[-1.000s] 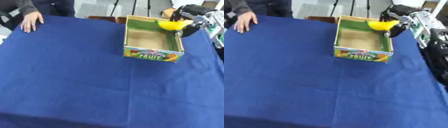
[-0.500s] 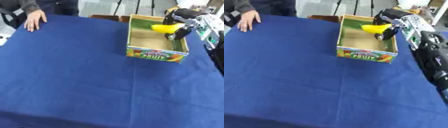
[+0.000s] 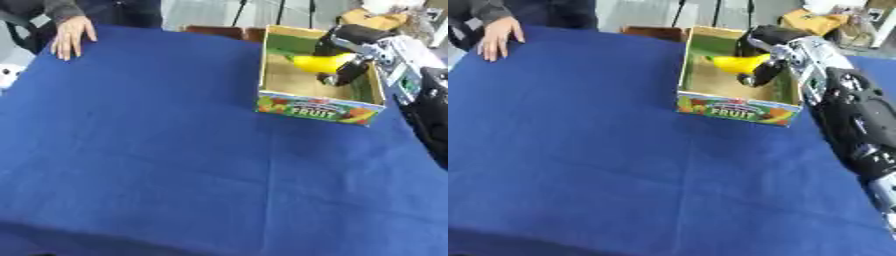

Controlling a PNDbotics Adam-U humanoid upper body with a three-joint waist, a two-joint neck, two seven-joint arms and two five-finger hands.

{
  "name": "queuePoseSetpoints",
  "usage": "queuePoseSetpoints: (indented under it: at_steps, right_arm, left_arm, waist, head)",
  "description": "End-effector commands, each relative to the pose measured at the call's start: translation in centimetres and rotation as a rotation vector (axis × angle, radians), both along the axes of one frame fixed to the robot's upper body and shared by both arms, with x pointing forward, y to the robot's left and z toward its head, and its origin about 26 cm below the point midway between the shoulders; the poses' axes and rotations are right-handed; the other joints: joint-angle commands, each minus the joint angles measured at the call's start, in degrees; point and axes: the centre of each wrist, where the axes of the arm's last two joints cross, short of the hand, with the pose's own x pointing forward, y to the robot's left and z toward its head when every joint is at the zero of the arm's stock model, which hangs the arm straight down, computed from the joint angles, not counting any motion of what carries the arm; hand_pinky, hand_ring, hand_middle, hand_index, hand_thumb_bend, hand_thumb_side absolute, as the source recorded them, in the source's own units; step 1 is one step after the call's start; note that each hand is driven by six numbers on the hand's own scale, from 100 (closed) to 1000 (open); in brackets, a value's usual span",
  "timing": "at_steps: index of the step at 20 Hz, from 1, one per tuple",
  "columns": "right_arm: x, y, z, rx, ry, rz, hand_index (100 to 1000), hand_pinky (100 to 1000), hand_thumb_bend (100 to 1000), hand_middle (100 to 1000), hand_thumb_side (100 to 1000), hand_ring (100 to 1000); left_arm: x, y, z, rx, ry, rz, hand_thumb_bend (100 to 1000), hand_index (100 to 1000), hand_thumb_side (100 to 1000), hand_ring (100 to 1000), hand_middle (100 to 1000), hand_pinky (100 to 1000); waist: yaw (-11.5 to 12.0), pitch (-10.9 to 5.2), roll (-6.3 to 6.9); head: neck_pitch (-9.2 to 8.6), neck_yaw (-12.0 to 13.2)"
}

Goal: Pick up objects on the table and place them in the box.

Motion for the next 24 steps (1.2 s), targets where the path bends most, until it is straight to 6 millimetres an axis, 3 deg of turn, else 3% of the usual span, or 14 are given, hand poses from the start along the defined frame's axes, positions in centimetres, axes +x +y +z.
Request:
queuePoseSetpoints:
  at_steps: [1,12,19,24]
  right_arm:
    - [0.0,-0.4,0.9,0.004,-0.025,-0.009,635,722,240,515,100,701]
    - [0.3,0.5,-0.8,0.015,0.003,0.016,703,717,298,586,109,706]
    - [0.3,0.9,-1.5,0.005,0.022,0.035,792,721,468,658,132,725]
    - [0.3,1.1,-1.5,0.005,0.030,0.048,833,729,532,721,149,738]
  left_arm:
    - [-0.1,-0.1,1.0,0.003,-0.035,-0.012,543,734,771,693,654,606]
    - [0.0,-0.5,1.1,-0.011,-0.040,-0.025,546,734,770,692,654,605]
    - [0.0,-0.5,1.0,-0.013,-0.037,-0.025,548,733,769,692,654,605]
    - [0.0,-0.5,1.0,-0.013,-0.036,-0.025,550,733,767,692,653,605]
  waist:
    - [0.4,-0.52,0.27]
    - [0.8,0.45,0.51]
    - [0.7,0.16,0.70]
    - [0.6,-0.22,0.78]
  head:
    - [-0.98,-0.6]
    - [-2.08,-1.4]
    - [-2.26,-1.7]
    - [-2.50,-2.0]
